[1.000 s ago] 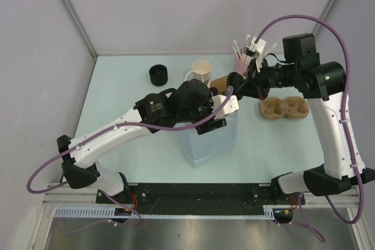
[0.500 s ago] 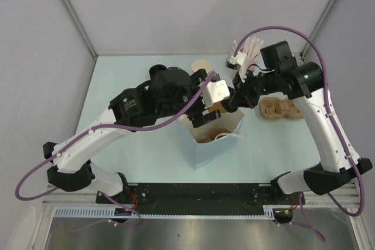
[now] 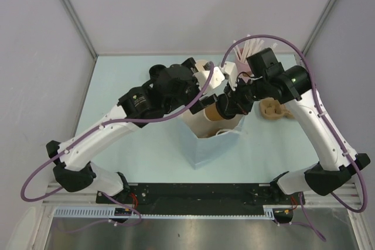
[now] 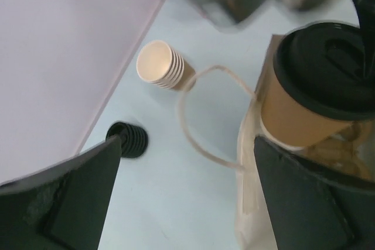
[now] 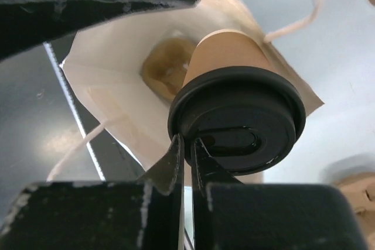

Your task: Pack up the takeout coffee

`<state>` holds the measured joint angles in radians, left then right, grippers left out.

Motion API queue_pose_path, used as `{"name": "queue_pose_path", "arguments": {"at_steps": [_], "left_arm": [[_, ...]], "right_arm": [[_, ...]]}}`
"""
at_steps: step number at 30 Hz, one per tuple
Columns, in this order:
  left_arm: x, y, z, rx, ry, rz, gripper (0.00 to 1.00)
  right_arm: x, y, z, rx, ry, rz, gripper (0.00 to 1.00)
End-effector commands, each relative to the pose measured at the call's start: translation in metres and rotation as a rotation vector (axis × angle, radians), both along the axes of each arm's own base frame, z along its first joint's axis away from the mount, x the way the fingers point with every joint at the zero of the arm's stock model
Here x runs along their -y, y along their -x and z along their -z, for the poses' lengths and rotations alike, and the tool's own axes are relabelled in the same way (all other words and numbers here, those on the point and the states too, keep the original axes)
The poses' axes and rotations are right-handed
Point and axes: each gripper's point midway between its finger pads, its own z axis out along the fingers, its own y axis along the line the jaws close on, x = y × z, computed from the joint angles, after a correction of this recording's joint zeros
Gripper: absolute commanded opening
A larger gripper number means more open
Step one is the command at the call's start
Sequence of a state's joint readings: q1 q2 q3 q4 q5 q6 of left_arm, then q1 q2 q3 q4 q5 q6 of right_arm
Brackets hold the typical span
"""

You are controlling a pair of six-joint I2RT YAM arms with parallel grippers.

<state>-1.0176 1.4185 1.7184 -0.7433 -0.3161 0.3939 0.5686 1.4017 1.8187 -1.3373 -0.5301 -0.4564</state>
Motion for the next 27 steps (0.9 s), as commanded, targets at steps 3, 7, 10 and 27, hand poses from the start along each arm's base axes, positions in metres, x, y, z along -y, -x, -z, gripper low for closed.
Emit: {"name": "queue_pose_path", "arguments": {"at_steps": [3, 7, 10, 27], "left_arm": [[-0.012, -0.021, 0.007, 0.006, -0.013, -0.089, 1.00], [-0.012, -0.026, 0.014, -0.006, -0.018, -0.106, 0.99], [-0.011, -0.028, 0.018, -0.015, -0.022, -0.111, 0.97], [-0.001, -0.017, 0.011, -0.069, 0.063, -0.055, 0.93]], "right_arm": [[0.008, 0.021, 0.047, -0.087, 0.197, -0.022, 0.00], [0.004, 0.020, 0.056, -0.081, 0.235, -0.033, 0.00], [0.001, 0.021, 0.059, -0.074, 0.252, -0.043, 0.00], [0.010, 0.021, 0.059, 0.000, 0.285, -0.036, 0.00]]}}
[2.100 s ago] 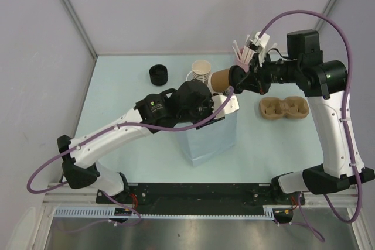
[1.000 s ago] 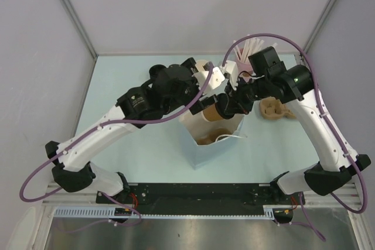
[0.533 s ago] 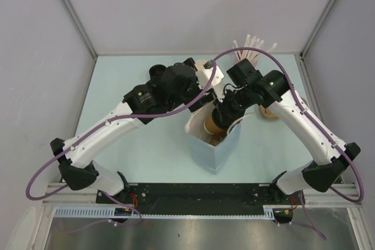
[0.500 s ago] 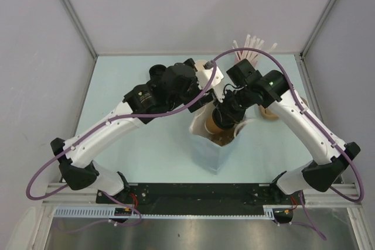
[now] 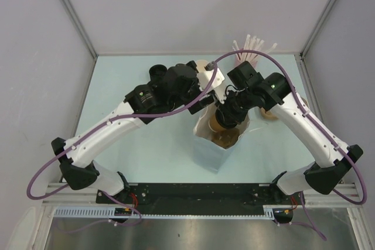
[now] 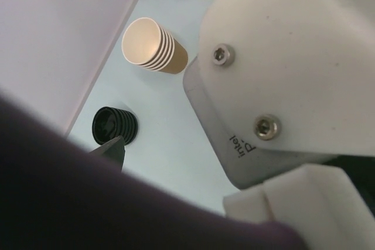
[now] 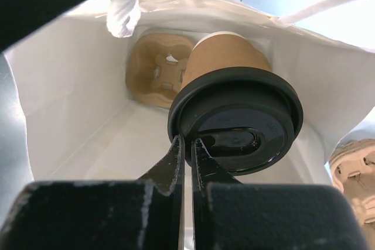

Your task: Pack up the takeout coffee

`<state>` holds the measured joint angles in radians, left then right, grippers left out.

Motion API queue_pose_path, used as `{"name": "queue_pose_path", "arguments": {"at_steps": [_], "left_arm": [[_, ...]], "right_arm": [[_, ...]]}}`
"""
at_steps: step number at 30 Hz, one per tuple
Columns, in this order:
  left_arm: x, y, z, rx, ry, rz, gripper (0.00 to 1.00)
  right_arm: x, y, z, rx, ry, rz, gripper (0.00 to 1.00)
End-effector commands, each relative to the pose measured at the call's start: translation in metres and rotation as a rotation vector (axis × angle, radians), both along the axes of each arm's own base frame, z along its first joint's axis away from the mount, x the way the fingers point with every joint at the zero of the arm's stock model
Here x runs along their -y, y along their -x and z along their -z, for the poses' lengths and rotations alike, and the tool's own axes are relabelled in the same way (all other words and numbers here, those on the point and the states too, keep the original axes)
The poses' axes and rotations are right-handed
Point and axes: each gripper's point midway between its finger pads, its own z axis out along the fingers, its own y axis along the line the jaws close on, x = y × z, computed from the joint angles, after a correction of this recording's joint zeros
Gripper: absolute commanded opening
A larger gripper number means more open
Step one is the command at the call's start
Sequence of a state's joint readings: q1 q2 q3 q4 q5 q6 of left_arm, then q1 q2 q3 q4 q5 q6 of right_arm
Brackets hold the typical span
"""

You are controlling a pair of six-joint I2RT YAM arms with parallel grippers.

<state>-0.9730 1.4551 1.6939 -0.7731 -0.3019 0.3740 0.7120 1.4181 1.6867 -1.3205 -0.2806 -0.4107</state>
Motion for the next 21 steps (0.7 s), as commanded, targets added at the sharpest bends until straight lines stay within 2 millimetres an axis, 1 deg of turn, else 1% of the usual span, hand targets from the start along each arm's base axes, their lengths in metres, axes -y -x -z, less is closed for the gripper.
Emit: {"name": "queue_pose_path", "arguments": {"at_steps": [1, 2, 5, 7, 9, 12, 15, 16, 17, 19, 21], "left_arm": [[0.006, -0.001, -0.023, -0.014, 0.150, -0.014, 0.94], [0.005, 0.001, -0.031, -0.013, 0.176, -0.007, 0.95], [0.006, 0.004, -0.040, -0.043, 0.225, 0.005, 0.99], [0.006, 0.006, -0.040, -0.090, 0.252, 0.025, 1.00], [0.005, 0.005, -0.044, -0.108, 0.278, 0.032, 1.00], [-0.003, 0.003, -0.048, -0.113, 0.292, 0.029, 1.00], [-0.011, 0.007, -0.054, -0.118, 0.307, 0.040, 1.00], [-0.007, 0.013, -0.052, -0.141, 0.317, 0.076, 1.00], [-0.009, 0.014, -0.051, -0.150, 0.320, 0.082, 1.00], [-0.005, 0.020, -0.046, -0.180, 0.325, 0.114, 0.99], [-0.001, 0.022, -0.041, -0.204, 0.331, 0.122, 1.00]], "right_arm": [[0.008, 0.015, 0.005, 0.003, 0.049, -0.064, 0.00], [0.009, 0.013, 0.004, 0.008, 0.048, -0.058, 0.00], [0.009, 0.014, 0.002, 0.007, 0.039, -0.054, 0.00], [0.010, 0.015, 0.001, 0.010, 0.034, -0.049, 0.00], [0.012, 0.013, -0.001, 0.018, 0.028, -0.038, 0.00], [0.016, 0.010, -0.003, 0.029, 0.019, -0.013, 0.00], [0.021, 0.002, -0.007, 0.053, 0.002, 0.029, 0.00], [0.022, 0.000, -0.008, 0.054, 0.000, 0.038, 0.00], [0.022, -0.001, -0.009, 0.058, -0.004, 0.042, 0.00], [0.024, -0.006, -0.009, 0.062, -0.007, 0.062, 0.00], [0.024, -0.008, -0.008, 0.056, -0.010, 0.070, 0.00]]}}
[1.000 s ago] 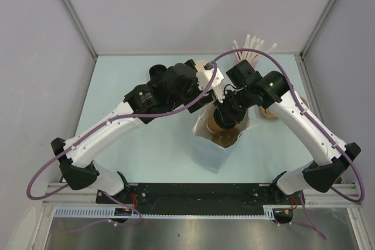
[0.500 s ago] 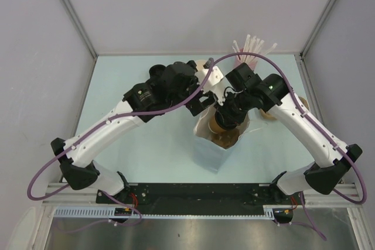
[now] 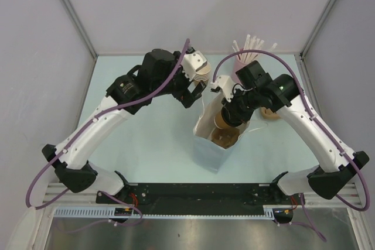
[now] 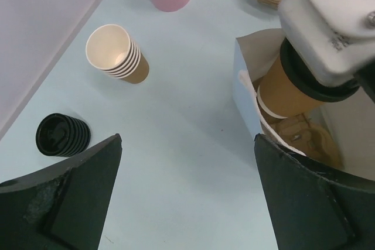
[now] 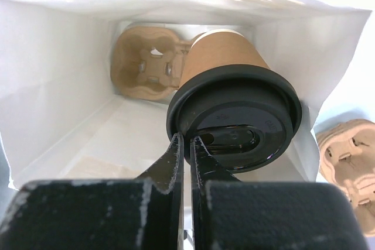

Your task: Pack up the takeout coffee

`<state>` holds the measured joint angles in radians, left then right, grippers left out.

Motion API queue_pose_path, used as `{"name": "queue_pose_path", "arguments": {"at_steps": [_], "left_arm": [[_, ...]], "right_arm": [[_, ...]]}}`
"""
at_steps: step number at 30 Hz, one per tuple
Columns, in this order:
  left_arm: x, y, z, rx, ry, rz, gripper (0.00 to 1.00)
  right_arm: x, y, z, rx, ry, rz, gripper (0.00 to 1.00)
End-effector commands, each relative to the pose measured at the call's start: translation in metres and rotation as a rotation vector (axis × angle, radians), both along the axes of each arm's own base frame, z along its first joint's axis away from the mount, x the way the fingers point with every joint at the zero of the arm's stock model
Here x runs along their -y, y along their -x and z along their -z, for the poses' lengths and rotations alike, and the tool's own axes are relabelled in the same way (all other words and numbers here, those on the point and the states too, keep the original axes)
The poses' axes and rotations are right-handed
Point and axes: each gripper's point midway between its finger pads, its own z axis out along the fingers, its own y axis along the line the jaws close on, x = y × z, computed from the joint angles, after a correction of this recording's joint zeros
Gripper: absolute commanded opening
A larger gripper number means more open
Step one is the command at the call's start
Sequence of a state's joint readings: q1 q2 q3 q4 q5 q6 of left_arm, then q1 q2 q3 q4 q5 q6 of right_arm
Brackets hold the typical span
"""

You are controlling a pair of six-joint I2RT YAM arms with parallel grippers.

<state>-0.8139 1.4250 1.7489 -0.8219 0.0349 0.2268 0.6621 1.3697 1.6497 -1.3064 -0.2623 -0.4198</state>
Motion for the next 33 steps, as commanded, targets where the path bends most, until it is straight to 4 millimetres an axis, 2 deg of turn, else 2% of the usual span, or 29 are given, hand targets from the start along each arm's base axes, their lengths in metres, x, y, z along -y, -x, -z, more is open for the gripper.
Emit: {"name": "queue_pose_path", "arguments": {"at_steps": [1, 5, 9, 13, 18, 21, 29, 33], "left_arm": [[0.009, 0.014, -0.018, -0.025, 0.102, 0.052, 0.99], [0.022, 0.015, -0.009, -0.079, 0.108, 0.087, 1.00], [0.026, 0.019, -0.013, -0.101, 0.129, 0.117, 1.00], [0.017, 0.019, -0.026, -0.083, 0.145, 0.118, 0.99], [0.003, 0.035, -0.045, -0.050, 0.175, 0.166, 1.00], [-0.002, 0.041, -0.047, -0.047, 0.179, 0.182, 1.00], [0.007, 0.040, -0.038, -0.101, 0.195, 0.208, 1.00], [0.016, 0.027, -0.028, -0.133, 0.185, 0.185, 0.99]], "right_arm": [[0.006, -0.003, -0.004, 0.016, -0.007, 0.023, 0.00], [0.007, -0.005, -0.002, 0.009, -0.004, 0.033, 0.00], [0.009, -0.004, -0.002, 0.014, -0.008, 0.039, 0.00], [0.013, -0.005, -0.001, 0.022, -0.003, 0.052, 0.00], [0.013, -0.006, 0.001, 0.024, 0.004, 0.055, 0.00], [0.012, -0.008, 0.003, 0.020, 0.011, 0.056, 0.00], [0.012, -0.009, 0.005, 0.011, 0.018, 0.062, 0.00], [0.012, -0.009, 0.005, 0.010, 0.016, 0.064, 0.00]]}}
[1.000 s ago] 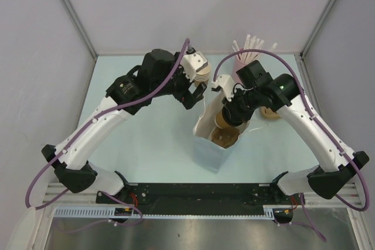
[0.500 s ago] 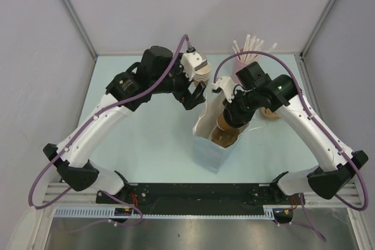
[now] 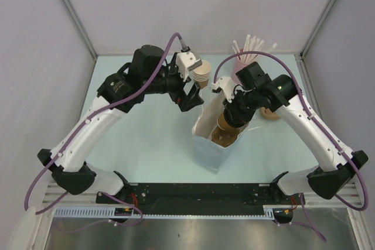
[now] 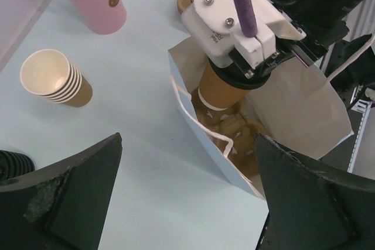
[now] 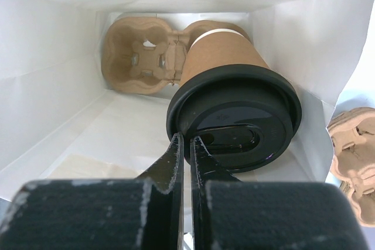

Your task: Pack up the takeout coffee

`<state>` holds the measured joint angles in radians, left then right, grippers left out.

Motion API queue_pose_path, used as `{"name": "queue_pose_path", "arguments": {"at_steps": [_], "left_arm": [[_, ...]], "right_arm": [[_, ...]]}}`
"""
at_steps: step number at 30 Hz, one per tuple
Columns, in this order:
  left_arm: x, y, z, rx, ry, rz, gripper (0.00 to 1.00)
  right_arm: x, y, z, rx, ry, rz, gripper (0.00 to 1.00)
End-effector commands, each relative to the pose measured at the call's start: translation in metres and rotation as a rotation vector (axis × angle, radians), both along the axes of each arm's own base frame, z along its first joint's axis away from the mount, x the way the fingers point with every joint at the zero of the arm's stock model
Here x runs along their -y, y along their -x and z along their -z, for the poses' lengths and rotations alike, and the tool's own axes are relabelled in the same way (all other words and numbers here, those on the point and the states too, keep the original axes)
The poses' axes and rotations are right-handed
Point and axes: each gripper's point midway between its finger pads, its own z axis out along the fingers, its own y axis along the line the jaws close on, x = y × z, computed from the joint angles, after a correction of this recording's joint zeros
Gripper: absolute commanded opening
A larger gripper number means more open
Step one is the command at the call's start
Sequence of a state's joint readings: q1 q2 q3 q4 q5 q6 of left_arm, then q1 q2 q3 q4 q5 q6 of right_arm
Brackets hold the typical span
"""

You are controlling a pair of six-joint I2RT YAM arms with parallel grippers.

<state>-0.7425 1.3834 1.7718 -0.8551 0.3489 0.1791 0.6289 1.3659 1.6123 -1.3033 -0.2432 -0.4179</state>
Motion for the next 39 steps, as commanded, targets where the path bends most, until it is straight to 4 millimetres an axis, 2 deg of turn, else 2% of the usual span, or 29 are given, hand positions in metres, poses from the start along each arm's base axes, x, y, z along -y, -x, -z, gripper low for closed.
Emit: {"name": "queue_pose_path", "arguments": {"at_steps": [1, 2, 6, 9, 12, 13, 15, 16, 19, 27, 33, 39], "left_arm": [[0.012, -0.011, -0.005, -0.023, 0.032, -0.007, 0.99], [0.014, -0.016, 0.000, -0.033, 0.020, -0.022, 0.99], [0.013, -0.028, 0.001, -0.016, 0.008, -0.071, 0.98], [0.013, -0.031, 0.005, -0.019, 0.000, -0.082, 0.95], [0.015, -0.031, 0.006, -0.024, -0.001, -0.073, 0.79], [0.015, -0.030, 0.006, -0.023, -0.001, -0.070, 0.63], [0.015, -0.031, 0.009, -0.027, -0.007, -0.072, 0.46], [0.014, -0.032, 0.008, -0.025, -0.007, -0.081, 0.34], [0.010, -0.038, 0.011, -0.015, -0.020, -0.116, 0.15], [-0.007, -0.058, 0.018, 0.028, -0.055, -0.262, 0.02], [-0.016, -0.070, 0.019, 0.046, -0.071, -0.342, 0.00], [-0.017, -0.071, 0.020, 0.051, -0.073, -0.352, 0.00]], "right_arm": [[-0.001, -0.005, -0.006, 0.027, -0.015, 0.018, 0.00], [-0.001, -0.004, -0.006, 0.027, -0.017, 0.017, 0.00], [0.000, -0.001, -0.006, 0.025, -0.022, 0.011, 0.00], [0.000, 0.000, -0.006, 0.026, -0.023, 0.007, 0.00], [-0.001, 0.001, -0.005, 0.025, -0.018, -0.001, 0.00], [-0.002, 0.001, -0.004, 0.026, -0.014, -0.004, 0.00], [-0.001, 0.003, -0.001, 0.022, 0.003, -0.015, 0.00], [-0.001, 0.005, 0.001, 0.017, 0.009, -0.019, 0.00], [-0.001, 0.009, 0.006, 0.006, 0.033, -0.041, 0.00], [0.003, 0.016, 0.016, -0.029, 0.091, -0.094, 0.00], [0.007, 0.021, 0.029, -0.068, 0.131, -0.127, 0.00], [0.010, 0.019, 0.039, -0.093, 0.151, -0.135, 0.00]]}}
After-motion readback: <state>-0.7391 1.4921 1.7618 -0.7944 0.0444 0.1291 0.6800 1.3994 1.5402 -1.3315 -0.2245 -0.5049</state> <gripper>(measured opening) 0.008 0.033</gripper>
